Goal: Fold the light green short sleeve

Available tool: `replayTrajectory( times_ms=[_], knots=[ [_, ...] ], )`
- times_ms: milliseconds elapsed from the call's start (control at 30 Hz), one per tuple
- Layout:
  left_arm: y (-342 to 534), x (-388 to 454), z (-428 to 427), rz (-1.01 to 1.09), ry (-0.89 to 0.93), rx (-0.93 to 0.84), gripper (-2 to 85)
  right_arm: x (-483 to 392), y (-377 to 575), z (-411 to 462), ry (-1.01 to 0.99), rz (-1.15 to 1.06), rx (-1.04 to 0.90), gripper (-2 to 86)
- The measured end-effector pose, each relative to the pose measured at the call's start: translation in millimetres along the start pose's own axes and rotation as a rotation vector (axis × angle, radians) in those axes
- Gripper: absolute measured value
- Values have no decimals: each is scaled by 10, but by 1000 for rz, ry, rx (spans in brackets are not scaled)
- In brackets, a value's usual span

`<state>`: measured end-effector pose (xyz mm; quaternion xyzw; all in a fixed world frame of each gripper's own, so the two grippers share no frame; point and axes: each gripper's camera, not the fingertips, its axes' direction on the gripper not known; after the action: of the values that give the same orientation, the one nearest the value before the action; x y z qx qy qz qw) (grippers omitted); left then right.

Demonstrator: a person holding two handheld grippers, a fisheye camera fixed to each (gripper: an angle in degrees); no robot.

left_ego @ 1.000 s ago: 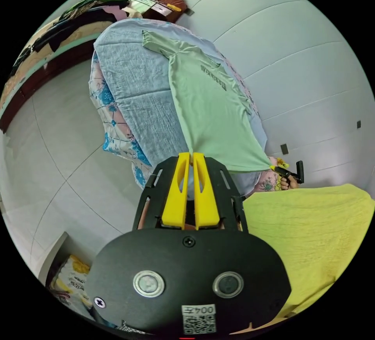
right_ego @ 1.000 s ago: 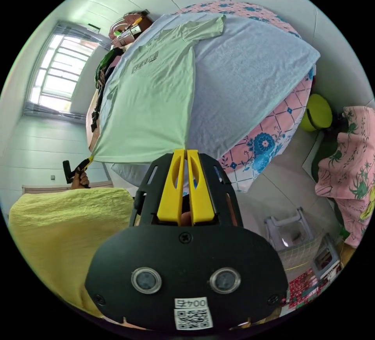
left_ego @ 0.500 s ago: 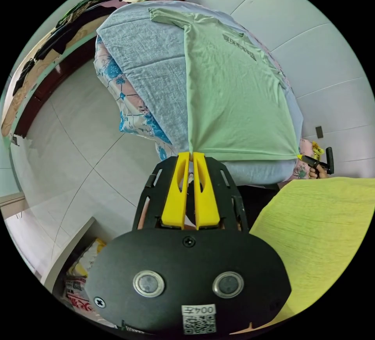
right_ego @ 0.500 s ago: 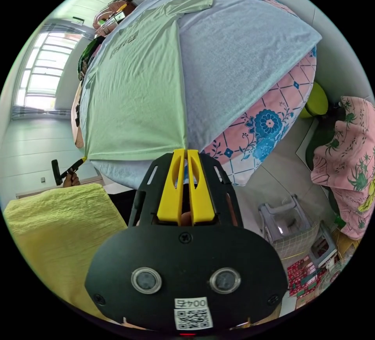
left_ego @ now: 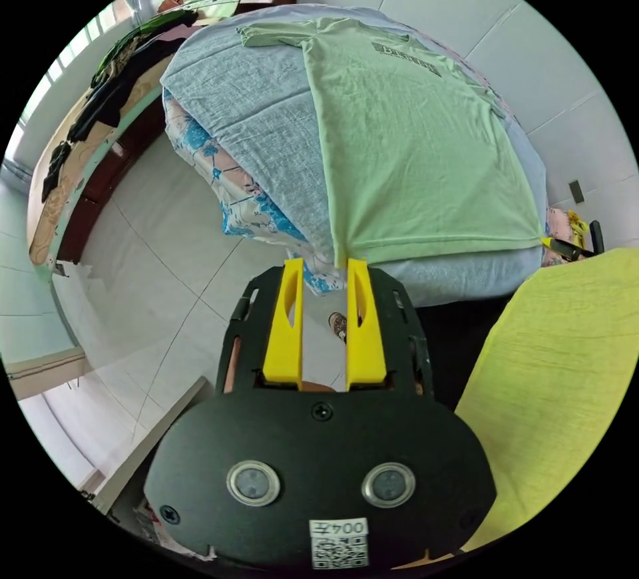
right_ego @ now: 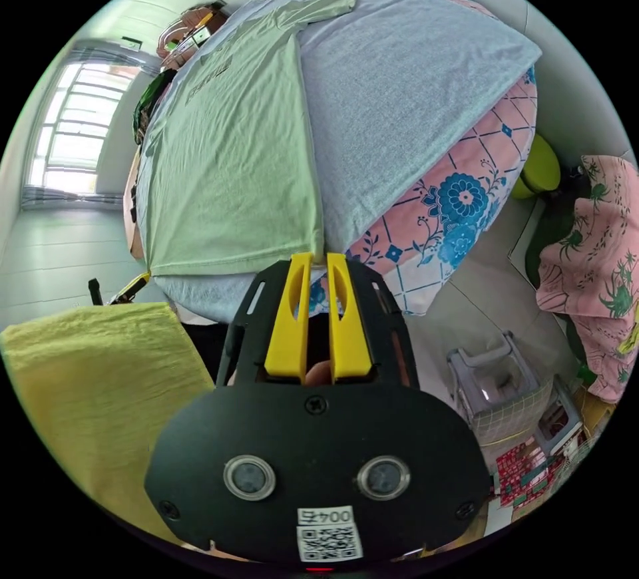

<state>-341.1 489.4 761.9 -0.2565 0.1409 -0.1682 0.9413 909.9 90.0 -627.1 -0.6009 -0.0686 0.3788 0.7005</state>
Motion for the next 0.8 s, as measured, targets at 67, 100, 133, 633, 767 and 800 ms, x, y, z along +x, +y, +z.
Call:
replayTrajectory(
  times_ms=[67, 100, 133, 633, 767, 800],
  knots=[
    [107, -85, 117, -18, -16, -40, 85, -79, 64, -11, 66, -17, 2, 82],
    [138, -105, 128, -24, -24, -41, 84, -101, 77, -31, 88, -21, 10, 83],
    [190, -141, 123, -43, -36, -26, 81, -156, 99, -102, 129, -29, 50, 85],
    [-631, 1343, 1415, 340, -211, 25, 13, -1735, -692, 707, 397, -506, 1, 17],
    [-505, 1356, 1974, 377, -214, -35, 8, -1880, -666, 839, 487, -520, -2, -2],
    [-467, 1359, 2019, 384, -215, -32, 8, -1886, -668, 841, 492, -516, -7, -4]
  ],
)
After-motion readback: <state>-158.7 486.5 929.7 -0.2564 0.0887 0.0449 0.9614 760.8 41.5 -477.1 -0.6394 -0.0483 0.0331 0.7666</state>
